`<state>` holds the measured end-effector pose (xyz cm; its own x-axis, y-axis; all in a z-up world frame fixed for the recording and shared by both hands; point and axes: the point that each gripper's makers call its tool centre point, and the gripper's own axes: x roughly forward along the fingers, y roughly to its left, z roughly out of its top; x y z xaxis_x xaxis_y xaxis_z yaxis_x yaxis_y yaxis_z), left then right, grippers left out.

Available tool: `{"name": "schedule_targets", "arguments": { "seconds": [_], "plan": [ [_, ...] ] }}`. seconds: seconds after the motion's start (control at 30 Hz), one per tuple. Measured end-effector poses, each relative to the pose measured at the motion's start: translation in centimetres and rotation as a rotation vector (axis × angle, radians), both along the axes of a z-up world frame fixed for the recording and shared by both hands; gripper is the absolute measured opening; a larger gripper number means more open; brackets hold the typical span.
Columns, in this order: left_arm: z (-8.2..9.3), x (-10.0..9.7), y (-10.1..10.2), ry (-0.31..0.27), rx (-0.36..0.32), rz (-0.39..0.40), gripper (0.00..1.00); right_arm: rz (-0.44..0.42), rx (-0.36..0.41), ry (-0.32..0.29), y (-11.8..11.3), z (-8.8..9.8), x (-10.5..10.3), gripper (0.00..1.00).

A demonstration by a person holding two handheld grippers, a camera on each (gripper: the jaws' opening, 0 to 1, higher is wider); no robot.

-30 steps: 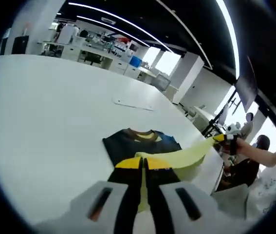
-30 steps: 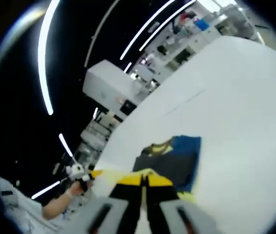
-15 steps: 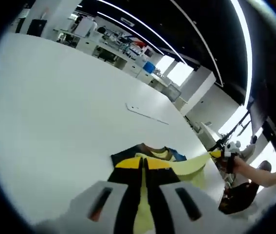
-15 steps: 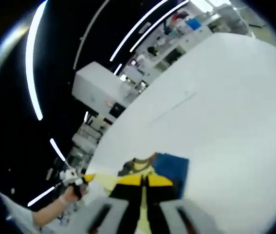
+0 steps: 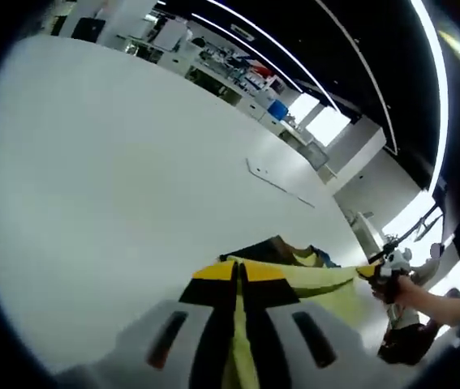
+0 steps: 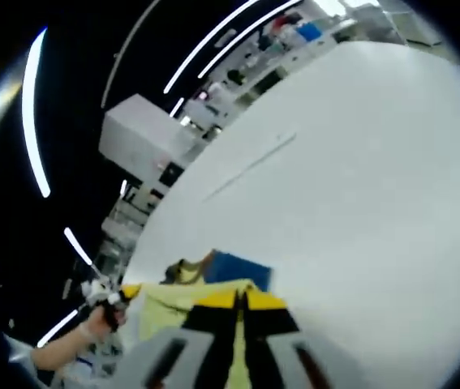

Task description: Fold the garment on the visible template until the final outline fits inside the template.

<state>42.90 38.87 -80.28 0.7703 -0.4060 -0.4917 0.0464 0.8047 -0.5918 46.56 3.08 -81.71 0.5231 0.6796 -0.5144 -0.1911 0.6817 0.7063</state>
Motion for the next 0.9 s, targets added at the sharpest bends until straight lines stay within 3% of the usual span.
{"name": "schedule_targets", "arguments": {
  "seconds": [0.17,0.43,0.53,0.6,0.73,0.8,0.9],
  "plan": [
    [-1.4,0.4,0.2,0.021,0.007,0.019,0.0,-0.019,0.001,0.015,0.1,-1.1,0.5,0.0],
    [-1.3,0.5,0.0,-0.009,0.043,-0.027,0.0,-0.006,0.023,0.019,0.1,-1.0,0.6,0.0],
    [-0.9,0.4,-0.2,-0.032,0.063,-0.052,0.0,0.006,0.026,-0.007,0.2,-0.6,0.5,0.0],
    [-0.4,0.4,-0.4,-0.067,0.098,-0.085,0.0,0.029,0.021,-0.056,0.4,0.1,0.4,0.0],
    [0.1,0.5,-0.5,-0.099,0.102,-0.112,0.11,0.068,0.004,-0.097,0.8,0.8,-0.1,0.14],
    [0.7,0.5,-0.7,-0.14,0.125,-0.145,0.16,0.105,-0.032,-0.154,0.8,1.2,-0.3,0.22],
    [1.3,0.4,-1.3,-0.179,0.137,-0.196,0.33,0.133,-0.052,-0.187,0.9,1.5,-0.8,0.4]
  ]
}}
